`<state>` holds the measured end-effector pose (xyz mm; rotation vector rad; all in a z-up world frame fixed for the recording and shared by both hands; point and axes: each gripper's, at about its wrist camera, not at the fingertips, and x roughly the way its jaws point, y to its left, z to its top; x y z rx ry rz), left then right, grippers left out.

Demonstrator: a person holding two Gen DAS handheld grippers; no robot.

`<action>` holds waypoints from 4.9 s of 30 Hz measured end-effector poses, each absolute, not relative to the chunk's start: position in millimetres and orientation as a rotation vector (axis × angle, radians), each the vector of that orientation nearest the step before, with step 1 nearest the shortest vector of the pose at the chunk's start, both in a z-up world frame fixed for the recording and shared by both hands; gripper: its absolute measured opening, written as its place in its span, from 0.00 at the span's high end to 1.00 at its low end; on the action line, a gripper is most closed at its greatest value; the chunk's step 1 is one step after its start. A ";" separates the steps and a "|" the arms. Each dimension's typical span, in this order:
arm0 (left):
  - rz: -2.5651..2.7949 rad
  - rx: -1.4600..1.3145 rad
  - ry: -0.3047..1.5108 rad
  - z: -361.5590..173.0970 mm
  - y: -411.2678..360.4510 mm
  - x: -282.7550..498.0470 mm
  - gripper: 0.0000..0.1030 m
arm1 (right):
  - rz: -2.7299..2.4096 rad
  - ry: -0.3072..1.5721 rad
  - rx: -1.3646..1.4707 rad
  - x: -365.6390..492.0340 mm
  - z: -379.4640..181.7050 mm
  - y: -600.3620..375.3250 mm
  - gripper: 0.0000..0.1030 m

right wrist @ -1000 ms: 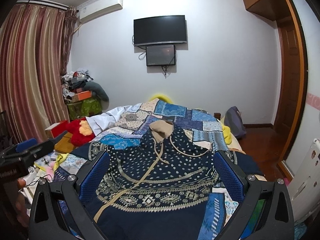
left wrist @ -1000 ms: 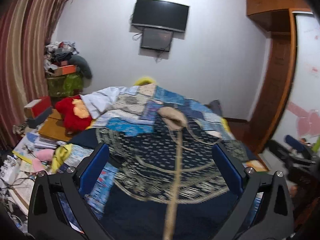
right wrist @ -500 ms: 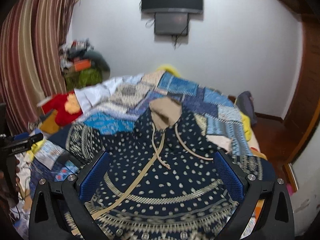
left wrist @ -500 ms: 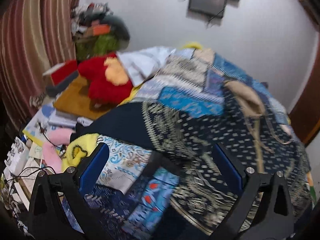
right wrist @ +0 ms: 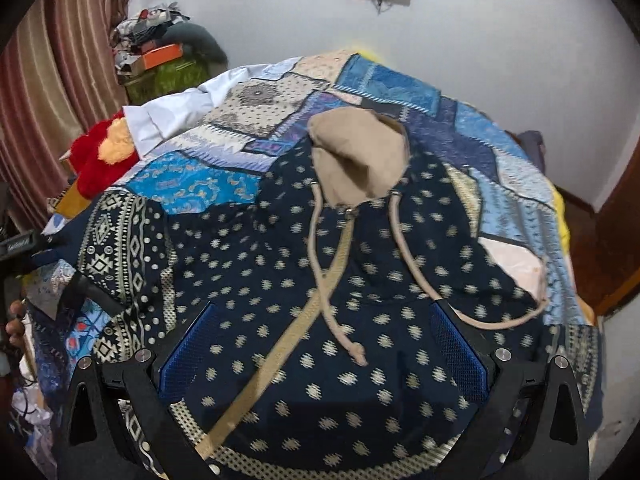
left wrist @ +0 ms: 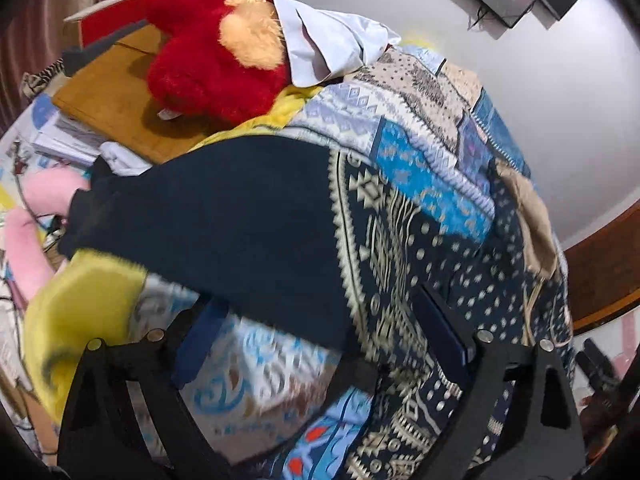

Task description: Fold large clothes

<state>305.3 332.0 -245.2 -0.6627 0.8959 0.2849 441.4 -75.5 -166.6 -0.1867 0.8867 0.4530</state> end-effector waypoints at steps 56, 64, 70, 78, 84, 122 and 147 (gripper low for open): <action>0.196 -0.812 1.026 -268.2 278.9 427.2 0.64 | 0.414 0.892 -0.022 424.5 -146.6 -187.1 0.00; 0.352 -0.453 0.985 -227.3 245.6 458.4 0.93 | 0.383 0.904 -0.007 427.7 -150.8 -201.7 0.00; 0.186 -0.215 0.764 -110.2 160.6 453.7 0.93 | 0.341 0.888 0.026 424.3 -143.6 -227.1 0.00; -0.176 -0.080 0.666 -31.3 0.0 438.2 0.93 | 0.297 0.791 0.086 402.9 -106.7 -277.0 0.00; -0.310 0.057 0.806 -85.1 -99.8 437.4 0.93 | 0.242 0.768 0.098 388.1 -90.8 -320.6 0.00; 0.142 0.214 1.204 -284.8 130.3 365.7 0.11 | 0.367 1.176 -0.132 468.5 -224.1 -181.4 0.00; 0.181 0.157 1.085 -228.5 130.1 354.6 0.12 | 0.243 1.105 0.017 421.1 -163.2 -287.1 0.00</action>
